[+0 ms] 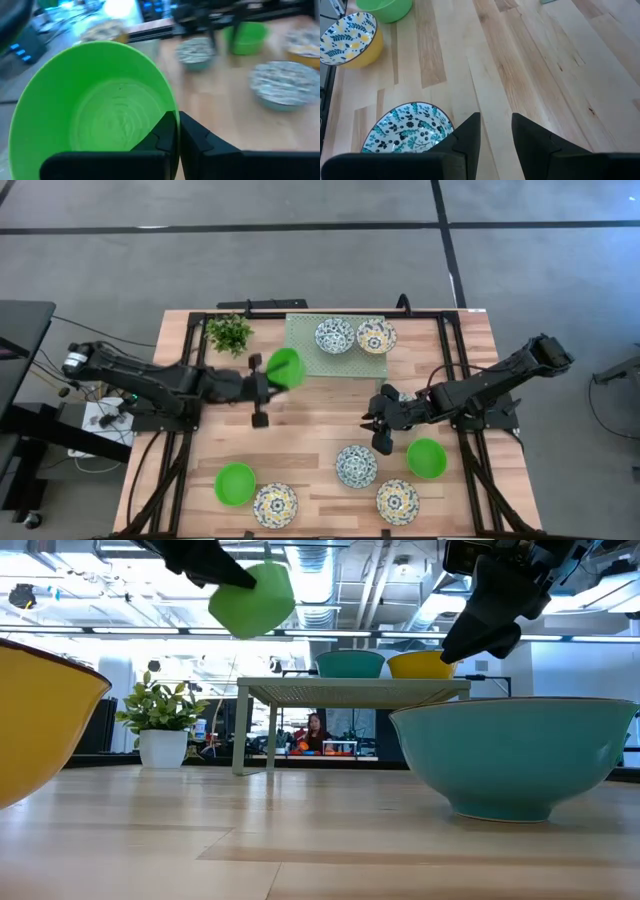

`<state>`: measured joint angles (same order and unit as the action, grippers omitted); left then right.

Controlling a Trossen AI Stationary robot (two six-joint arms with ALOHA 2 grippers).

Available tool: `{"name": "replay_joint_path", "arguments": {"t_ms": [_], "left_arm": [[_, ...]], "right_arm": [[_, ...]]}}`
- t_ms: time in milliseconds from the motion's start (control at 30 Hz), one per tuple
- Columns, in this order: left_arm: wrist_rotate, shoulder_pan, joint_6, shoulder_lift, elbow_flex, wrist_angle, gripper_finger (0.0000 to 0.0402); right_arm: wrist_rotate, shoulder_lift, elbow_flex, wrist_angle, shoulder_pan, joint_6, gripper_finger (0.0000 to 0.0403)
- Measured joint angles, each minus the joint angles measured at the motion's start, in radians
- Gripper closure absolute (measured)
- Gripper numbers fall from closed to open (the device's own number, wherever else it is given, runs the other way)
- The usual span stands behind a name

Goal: Pick & Place Mini bowls
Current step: Put the middle green bowl on the shelf

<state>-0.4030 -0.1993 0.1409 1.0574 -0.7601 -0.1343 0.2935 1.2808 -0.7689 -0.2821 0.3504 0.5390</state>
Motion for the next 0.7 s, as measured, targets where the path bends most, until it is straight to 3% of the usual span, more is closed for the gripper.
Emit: {"name": "replay_joint_path", "arguments": {"t_ms": [367, 700], "left_arm": [[0.013, 0.269, -0.008, 0.087, 0.0, 0.005, 0.0392], [0.015, 0.306, 0.055, 0.209, 0.0, 0.114, 0.0393]], "right_arm": [[0.0, 0.0, 0.0, 0.001, 0.0, -0.06, 0.0296], [0.0, 0.0, 0.0, 0.001, 0.0, -0.078, 0.0296]]}}
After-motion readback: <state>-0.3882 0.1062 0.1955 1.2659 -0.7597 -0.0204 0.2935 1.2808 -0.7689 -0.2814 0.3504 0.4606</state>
